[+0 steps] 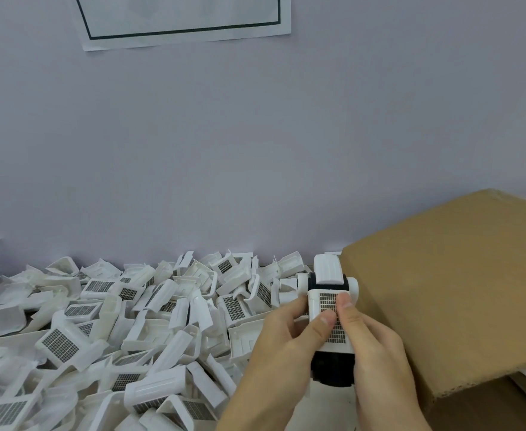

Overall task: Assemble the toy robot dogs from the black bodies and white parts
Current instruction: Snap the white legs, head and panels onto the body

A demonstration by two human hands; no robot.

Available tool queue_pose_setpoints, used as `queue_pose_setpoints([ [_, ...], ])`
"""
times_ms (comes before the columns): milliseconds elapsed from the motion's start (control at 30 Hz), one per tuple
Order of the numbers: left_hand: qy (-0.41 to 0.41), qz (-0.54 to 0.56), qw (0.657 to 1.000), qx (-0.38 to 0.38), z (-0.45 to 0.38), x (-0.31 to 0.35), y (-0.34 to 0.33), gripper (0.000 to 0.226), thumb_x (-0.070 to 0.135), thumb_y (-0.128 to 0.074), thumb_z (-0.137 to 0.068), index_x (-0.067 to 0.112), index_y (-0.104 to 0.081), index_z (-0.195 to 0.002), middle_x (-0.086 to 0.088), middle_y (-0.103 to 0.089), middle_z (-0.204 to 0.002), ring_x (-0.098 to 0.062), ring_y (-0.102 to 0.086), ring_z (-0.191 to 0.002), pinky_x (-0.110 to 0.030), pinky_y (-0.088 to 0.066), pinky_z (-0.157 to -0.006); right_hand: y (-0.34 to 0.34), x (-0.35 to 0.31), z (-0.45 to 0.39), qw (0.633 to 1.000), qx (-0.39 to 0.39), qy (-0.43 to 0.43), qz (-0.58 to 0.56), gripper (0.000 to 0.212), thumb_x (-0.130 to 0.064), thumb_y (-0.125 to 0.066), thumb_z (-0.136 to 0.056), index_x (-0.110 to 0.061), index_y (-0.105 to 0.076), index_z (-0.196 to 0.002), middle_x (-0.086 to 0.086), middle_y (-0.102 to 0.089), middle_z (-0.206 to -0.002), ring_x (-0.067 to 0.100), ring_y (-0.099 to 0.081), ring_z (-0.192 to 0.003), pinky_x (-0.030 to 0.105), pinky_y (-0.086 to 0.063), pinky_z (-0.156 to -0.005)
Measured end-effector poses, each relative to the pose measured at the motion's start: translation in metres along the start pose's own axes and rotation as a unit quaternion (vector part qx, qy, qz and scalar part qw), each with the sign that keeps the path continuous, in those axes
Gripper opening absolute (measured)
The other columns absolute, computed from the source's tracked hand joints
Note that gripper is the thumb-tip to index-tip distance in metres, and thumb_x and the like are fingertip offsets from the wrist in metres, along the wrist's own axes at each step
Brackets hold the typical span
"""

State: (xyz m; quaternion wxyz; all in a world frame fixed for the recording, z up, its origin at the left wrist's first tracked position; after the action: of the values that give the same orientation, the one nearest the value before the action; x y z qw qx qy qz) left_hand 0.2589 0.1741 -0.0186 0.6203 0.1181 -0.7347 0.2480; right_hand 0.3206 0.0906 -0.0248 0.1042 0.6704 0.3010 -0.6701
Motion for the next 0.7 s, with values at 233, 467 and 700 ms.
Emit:
queue_pose_setpoints([
  [233,-0.007,-0.06,0.998,0.034,0.001,0.003,0.003,0.021,0.012,-0.059,-0.101,0.019,-0.078,-0.104,-0.012,-0.079,-0.097,-0.027,-0.075,-0.096,-0.042,-0.058,-0.09,-0.002,0.001,-0.003,1.0,-0.014,-0.001,0.013,0.038,-0.055,-0.057,-0.073,-0.03,-0.083,-0.083,0.006,-0.079,-0.083,0.019,-0.077,-0.08,0.033,-0.058,-0.069],
  [467,0.041,0.052,0.995,0.073,-0.001,-0.005,0.006,0.016,0.016,-0.065,-0.096,0.009,-0.079,-0.101,-0.022,-0.075,-0.103,-0.036,-0.073,-0.099,-0.048,-0.059,-0.084,-0.004,0.007,-0.006,0.999,-0.04,-0.018,0.012,0.022,-0.027,-0.06,-0.095,-0.033,-0.081,-0.098,0.008,-0.079,-0.095,0.024,-0.076,-0.093,0.041,-0.059,-0.079],
  [700,0.028,-0.01,1.0,0.01,0.003,-0.003,0.002,0.029,0.001,-0.06,-0.099,0.009,-0.065,-0.127,-0.018,-0.075,-0.112,-0.037,-0.069,-0.112,-0.061,-0.048,-0.104,0.003,-0.002,-0.006,0.997,-0.019,0.011,0.068,0.038,-0.022,-0.051,-0.102,-0.026,-0.083,-0.083,0.002,-0.08,-0.085,0.014,-0.076,-0.084,0.029,-0.055,-0.074],
])
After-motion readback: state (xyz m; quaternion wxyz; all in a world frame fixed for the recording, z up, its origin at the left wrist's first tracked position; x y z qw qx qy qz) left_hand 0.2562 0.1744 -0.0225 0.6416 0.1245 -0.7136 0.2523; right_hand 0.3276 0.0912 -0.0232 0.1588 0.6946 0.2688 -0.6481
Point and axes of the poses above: each hand's wrist, its own z-axis away from the middle knuckle, its own y-axis out of the back of the hand, x = y × z, the point moved 7 cm from there along -z, towards the middle knuckle
